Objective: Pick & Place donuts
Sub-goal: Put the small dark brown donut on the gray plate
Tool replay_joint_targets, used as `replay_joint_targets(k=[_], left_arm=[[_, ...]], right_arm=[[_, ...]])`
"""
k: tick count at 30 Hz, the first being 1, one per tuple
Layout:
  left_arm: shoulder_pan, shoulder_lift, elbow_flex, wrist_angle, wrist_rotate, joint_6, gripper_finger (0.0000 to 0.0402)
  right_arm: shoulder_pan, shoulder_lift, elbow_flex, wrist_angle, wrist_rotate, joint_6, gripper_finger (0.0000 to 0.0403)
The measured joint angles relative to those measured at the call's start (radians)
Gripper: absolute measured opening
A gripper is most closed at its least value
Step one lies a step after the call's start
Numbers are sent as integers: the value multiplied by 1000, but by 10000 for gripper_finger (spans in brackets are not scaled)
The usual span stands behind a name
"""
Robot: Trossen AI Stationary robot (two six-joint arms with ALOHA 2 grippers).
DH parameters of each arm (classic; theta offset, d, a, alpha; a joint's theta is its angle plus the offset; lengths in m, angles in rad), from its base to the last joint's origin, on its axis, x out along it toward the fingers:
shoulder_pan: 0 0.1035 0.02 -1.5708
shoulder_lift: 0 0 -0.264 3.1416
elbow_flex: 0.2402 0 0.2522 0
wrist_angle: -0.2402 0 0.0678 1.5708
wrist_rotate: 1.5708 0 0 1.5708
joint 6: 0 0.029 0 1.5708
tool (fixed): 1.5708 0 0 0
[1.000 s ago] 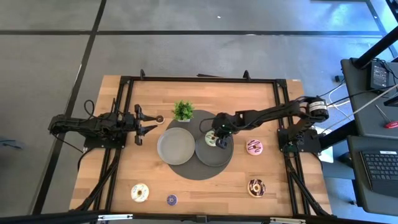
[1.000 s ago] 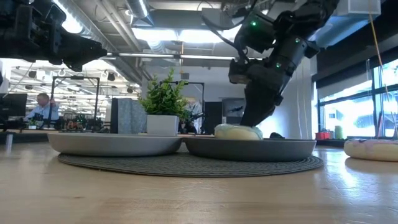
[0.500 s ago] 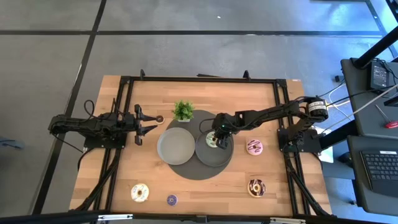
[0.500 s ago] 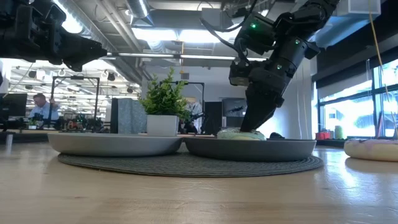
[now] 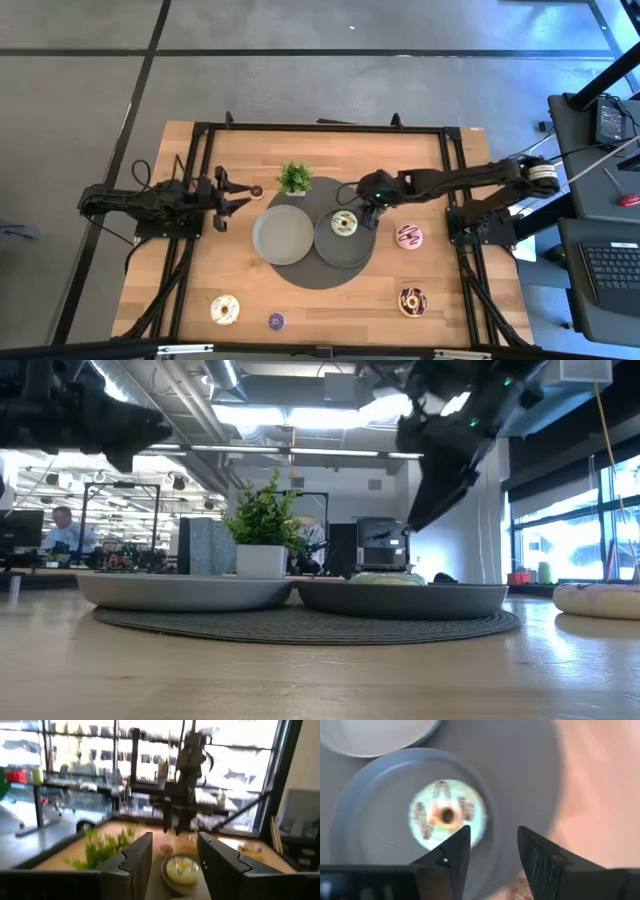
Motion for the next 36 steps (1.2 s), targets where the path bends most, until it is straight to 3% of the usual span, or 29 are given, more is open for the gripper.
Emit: replay_joint_targets(k=[3, 6, 10, 13, 18, 22, 28, 36], left_arm=[[0, 0, 0, 63, -17, 38, 152], [0, 4, 5, 43, -100, 21, 150], [1, 56, 48, -131, -259, -90, 148], [17, 124, 98, -288, -294, -226, 150], [81, 279, 171, -485, -293, -512, 152], [147, 417, 187, -538, -248, -633, 149], [255, 618, 188, -498, -159, -690, 150], [360, 818, 189, -376, -48, -650, 150]], right_arm=[[16, -66, -21, -13, 102, 1, 165], [27, -118, -48, -14, 152, 1, 165], [26, -152, -58, -11, 154, 1, 165], [18, -152, -58, 26, 153, -3, 165], [2, -152, -58, 68, 154, -16, 165], [2, -151, -58, 95, 154, -33, 165], [2, -151, -58, 112, 153, -33, 165], [2, -151, -58, 111, 153, -33, 165]])
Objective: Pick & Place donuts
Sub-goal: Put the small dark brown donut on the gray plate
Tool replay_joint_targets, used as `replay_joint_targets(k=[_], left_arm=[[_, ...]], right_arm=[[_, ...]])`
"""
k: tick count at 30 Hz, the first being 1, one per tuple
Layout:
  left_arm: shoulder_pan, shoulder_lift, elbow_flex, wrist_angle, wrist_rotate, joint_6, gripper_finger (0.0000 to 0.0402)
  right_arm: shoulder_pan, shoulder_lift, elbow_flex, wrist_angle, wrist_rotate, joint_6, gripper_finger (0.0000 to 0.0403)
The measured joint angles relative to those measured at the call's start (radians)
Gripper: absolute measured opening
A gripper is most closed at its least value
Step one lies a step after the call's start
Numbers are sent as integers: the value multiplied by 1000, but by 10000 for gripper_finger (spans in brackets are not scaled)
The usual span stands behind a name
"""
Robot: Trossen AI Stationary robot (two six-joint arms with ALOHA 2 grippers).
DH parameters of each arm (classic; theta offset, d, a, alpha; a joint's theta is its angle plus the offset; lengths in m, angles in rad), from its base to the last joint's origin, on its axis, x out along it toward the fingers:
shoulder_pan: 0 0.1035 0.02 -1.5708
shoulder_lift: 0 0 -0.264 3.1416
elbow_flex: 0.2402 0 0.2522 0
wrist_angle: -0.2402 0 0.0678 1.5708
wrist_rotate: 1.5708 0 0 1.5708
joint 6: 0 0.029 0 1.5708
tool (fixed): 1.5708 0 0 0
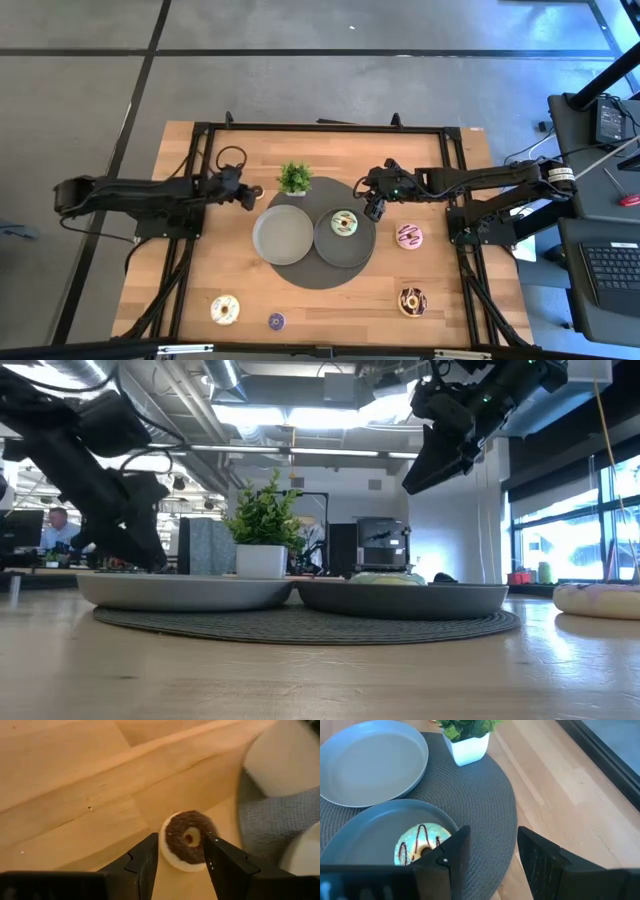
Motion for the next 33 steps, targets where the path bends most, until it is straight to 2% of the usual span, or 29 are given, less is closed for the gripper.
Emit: replay_joint_targets(k=[11, 16, 21, 33], left_arm=[[49, 159, 0, 132, 36, 75, 152], [49, 167, 0, 149, 36, 82, 151], [49, 167, 0, 142, 81, 93, 148], [49, 166, 0, 106, 55, 65, 127]], right_arm=[[0, 0, 0, 0, 0, 0, 165], [0, 0, 0, -1, 0, 0, 165], [0, 0, 0, -1, 0, 0, 165], [0, 1, 0, -2, 0, -3, 165]])
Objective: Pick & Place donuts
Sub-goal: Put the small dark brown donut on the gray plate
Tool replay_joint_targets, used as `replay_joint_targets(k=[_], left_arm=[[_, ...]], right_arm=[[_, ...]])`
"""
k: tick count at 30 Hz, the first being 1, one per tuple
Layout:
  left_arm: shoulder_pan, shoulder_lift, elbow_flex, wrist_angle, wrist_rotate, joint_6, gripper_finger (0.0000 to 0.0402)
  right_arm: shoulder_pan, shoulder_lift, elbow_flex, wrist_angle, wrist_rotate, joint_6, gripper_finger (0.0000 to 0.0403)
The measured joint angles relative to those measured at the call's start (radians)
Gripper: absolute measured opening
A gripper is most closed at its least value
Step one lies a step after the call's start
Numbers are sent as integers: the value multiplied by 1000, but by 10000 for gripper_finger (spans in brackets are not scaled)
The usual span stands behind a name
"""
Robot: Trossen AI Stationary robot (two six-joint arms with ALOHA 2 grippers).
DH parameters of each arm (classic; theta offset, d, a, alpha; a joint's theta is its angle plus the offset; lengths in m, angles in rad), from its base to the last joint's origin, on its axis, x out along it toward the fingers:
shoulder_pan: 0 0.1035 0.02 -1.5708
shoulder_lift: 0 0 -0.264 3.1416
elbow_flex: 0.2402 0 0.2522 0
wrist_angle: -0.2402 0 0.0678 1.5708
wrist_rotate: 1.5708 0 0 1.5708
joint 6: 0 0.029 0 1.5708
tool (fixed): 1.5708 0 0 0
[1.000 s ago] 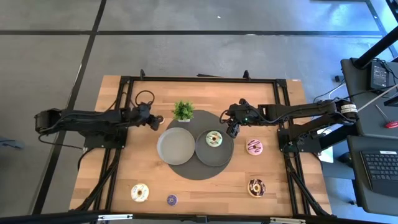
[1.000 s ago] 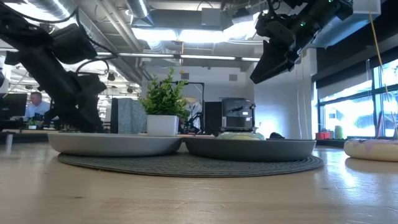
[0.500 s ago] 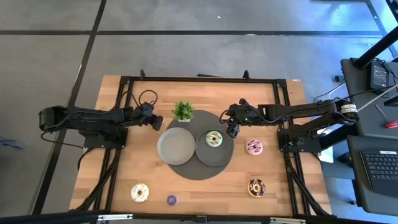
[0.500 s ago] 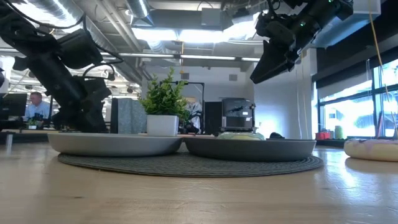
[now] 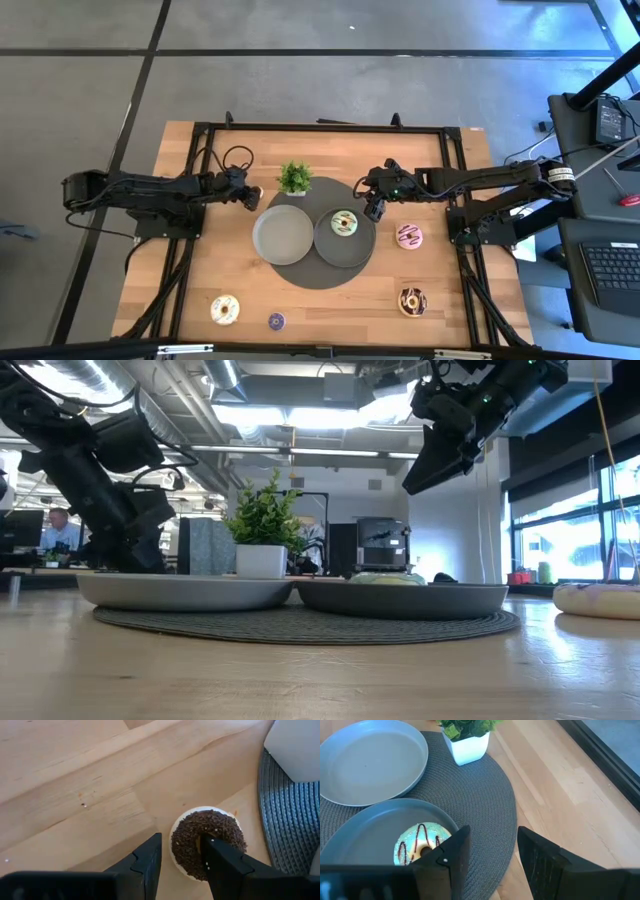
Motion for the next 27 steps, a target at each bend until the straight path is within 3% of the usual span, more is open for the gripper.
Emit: replay_joint_targets(k=[12, 19, 23, 27], left_arm=[[0, 0, -1, 50, 10, 6, 37], [-3, 0, -1, 163, 132, 55, 14], [-63, 0, 15, 179, 187, 84, 13], [-182, 0, 95, 84, 140, 113, 12]], right_arm=[[0, 0, 0, -1, 0, 0, 165], [0, 0, 0, -1, 0, 0, 165], [0, 0, 0, -1, 0, 0, 165], [0, 0, 0, -1, 0, 0, 165]])
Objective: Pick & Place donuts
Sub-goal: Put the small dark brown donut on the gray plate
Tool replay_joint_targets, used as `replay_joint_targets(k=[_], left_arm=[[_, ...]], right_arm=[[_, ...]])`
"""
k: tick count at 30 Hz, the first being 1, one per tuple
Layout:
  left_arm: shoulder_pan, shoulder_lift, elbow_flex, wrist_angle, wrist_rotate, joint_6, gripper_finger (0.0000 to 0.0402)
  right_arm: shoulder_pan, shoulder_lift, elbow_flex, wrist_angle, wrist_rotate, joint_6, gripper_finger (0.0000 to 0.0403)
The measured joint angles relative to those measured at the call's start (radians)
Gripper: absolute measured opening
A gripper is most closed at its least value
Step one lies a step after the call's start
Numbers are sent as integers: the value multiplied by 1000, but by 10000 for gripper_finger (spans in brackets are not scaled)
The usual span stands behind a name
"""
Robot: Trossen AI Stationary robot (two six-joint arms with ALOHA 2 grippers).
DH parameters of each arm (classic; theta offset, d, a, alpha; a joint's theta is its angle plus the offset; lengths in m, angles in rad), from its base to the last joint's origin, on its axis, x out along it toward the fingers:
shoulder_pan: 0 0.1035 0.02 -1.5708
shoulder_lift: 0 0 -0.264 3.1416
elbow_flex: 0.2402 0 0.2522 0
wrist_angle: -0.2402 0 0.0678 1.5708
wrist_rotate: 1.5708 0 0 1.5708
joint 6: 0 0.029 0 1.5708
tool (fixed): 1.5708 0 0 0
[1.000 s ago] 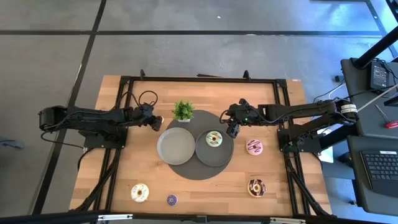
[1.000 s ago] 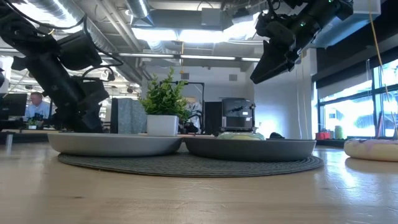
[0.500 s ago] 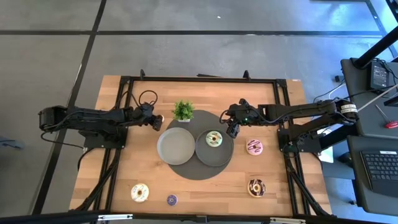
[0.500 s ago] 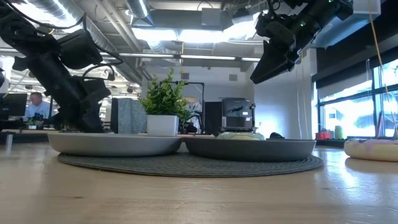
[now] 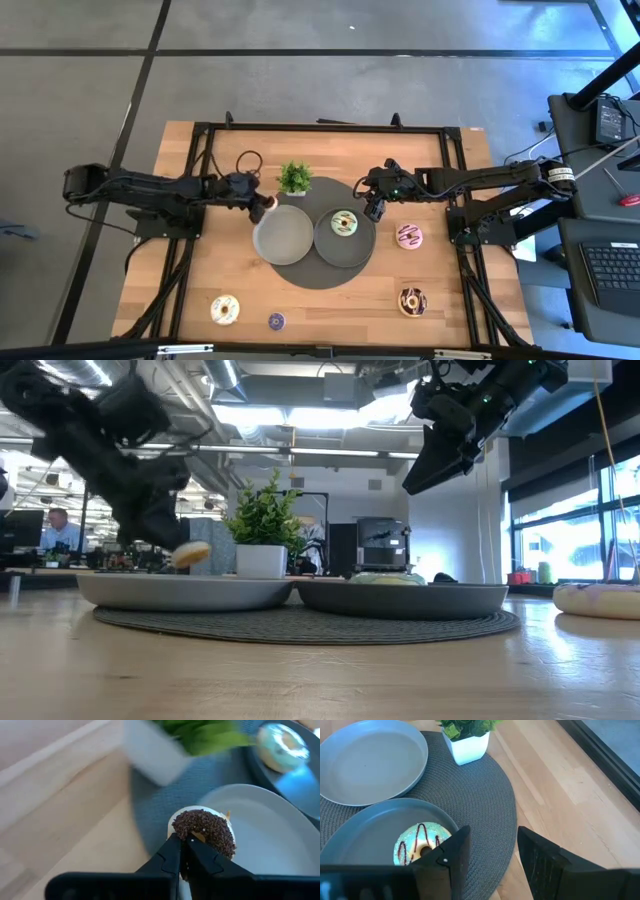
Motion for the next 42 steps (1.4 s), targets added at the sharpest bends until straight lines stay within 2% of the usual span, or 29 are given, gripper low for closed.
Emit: replay_joint_targets(k=[7, 14, 21, 24, 28, 34, 42], left_arm=[[-220, 47, 158, -163, -172, -12, 12], [-341, 250, 221, -149, -196, -45, 12], [-340, 396, 277, -145, -198, -46, 16], [-330, 420, 284, -145, -198, -45, 16], [-326, 423, 285, -145, -198, -45, 17], [-327, 423, 285, -146, -197, -40, 17], [-327, 423, 285, -145, -198, 2, 18]], right_arm=[[0, 0, 0, 0, 0, 0, 165], [0, 0, 0, 0, 0, 1, 165], [0, 0, 0, 0, 0, 7, 165], [0, 0, 0, -8, -11, 7, 165], [0, 0, 0, -53, -76, 6, 165], [0, 0, 0, -223, -140, 12, 165], [13, 0, -1, -527, -171, 207, 165]])
